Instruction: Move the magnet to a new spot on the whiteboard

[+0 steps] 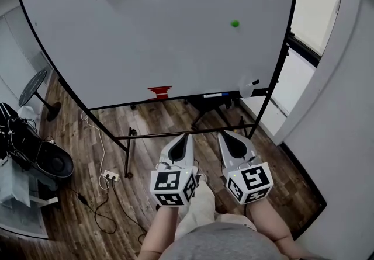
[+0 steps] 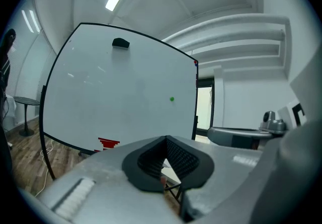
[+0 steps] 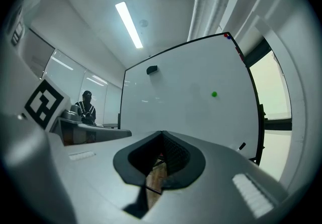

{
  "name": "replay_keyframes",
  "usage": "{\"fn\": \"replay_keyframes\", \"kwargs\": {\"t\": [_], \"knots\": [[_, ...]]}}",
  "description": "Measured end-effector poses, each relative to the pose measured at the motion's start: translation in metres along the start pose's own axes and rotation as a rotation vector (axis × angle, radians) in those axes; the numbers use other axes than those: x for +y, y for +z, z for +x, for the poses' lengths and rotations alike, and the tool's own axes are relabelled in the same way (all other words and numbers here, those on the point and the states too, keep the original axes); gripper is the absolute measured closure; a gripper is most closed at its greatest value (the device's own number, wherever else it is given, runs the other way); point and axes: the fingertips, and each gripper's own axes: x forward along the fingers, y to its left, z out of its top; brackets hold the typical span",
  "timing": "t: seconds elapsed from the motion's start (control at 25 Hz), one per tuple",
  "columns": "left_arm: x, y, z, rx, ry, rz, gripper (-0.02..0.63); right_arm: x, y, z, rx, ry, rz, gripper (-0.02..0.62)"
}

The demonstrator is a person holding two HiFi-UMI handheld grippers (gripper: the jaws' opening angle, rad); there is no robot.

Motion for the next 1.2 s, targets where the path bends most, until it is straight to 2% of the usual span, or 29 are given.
{"fn": "replay_keyframes", "kwargs": {"t": [0.24, 0.72, 1.2], "knots": [[0.003, 0.002, 0.021, 0.0, -0.012, -0.014, 0.601, -0.018, -0.001, 0.015, 0.014, -0.021, -0.013, 0.597], [0.028, 0.021, 0.093, -0.022, -0.037, 0.009, 0.601, -0.074, 0.017, 0.074, -0.027, -0.089, -0.033, 0.597], [0.06, 0.049, 0.173, -0.018, -0.079, 0.01, 0.601, -0.136, 0.055, 0.152, -0.057, -0.158, -0.094, 0.597]]}}
